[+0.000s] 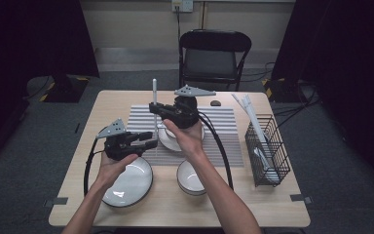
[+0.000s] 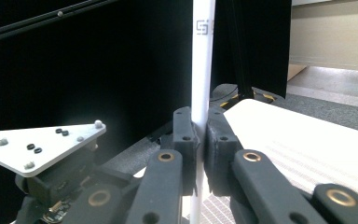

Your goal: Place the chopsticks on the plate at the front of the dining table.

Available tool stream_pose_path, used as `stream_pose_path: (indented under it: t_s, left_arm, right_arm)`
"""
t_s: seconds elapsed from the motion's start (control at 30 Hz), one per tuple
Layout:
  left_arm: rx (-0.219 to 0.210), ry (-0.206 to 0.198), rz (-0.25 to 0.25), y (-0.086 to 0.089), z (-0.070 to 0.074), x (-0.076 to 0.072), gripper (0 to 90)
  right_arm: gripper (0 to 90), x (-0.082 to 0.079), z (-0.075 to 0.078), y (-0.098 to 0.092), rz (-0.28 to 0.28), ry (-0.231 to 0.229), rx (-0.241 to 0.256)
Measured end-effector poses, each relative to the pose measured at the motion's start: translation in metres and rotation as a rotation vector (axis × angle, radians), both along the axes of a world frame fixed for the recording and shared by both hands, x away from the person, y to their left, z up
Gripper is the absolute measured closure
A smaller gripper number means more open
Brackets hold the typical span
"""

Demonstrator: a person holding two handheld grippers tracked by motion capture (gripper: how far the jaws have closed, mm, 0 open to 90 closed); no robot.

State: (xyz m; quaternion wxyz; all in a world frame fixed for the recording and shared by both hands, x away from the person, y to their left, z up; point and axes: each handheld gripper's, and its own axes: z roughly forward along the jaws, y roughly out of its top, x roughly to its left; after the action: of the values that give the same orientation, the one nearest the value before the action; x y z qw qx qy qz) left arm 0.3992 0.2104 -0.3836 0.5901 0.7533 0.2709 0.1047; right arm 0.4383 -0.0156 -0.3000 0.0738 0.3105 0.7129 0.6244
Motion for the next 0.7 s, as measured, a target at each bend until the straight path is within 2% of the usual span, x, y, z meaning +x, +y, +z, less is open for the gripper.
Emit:
stream_pose_path:
  t_s: [0.17,0.4,0.53,0.63,0.67,0.7]
  left_arm:
    - [0.005,-0.003,-0.002,-0.004,-0.001,0.0,68.7]
    - [-0.014,-0.004,-0.012,-0.001,-0.001,-0.001,83.7]
    - [-0.032,0.008,-0.025,0.001,-0.001,-0.001,85.8]
    - [-0.032,0.012,-0.033,0.002,-0.001,0.0,85.9]
    - [-0.027,0.015,-0.041,0.001,-0.001,0.0,86.0]
    - [-0.023,0.017,-0.043,0.001,-0.002,0.0,86.0]
  right_arm:
    - [85.0,-0.003,0.001,0.002,0.01,-0.003,0.003]
    - [85.0,-0.01,-0.002,0.005,0.026,-0.006,-0.005]
    - [84.8,-0.011,-0.002,0.003,0.029,-0.007,-0.001]
    - [83.5,-0.01,-0.002,0.001,0.026,-0.004,0.0]
    - [79.6,-0.009,-0.002,0.0,0.025,-0.01,-0.006]
    - [79.4,-0.009,-0.002,-0.001,0.021,-0.01,-0.005]
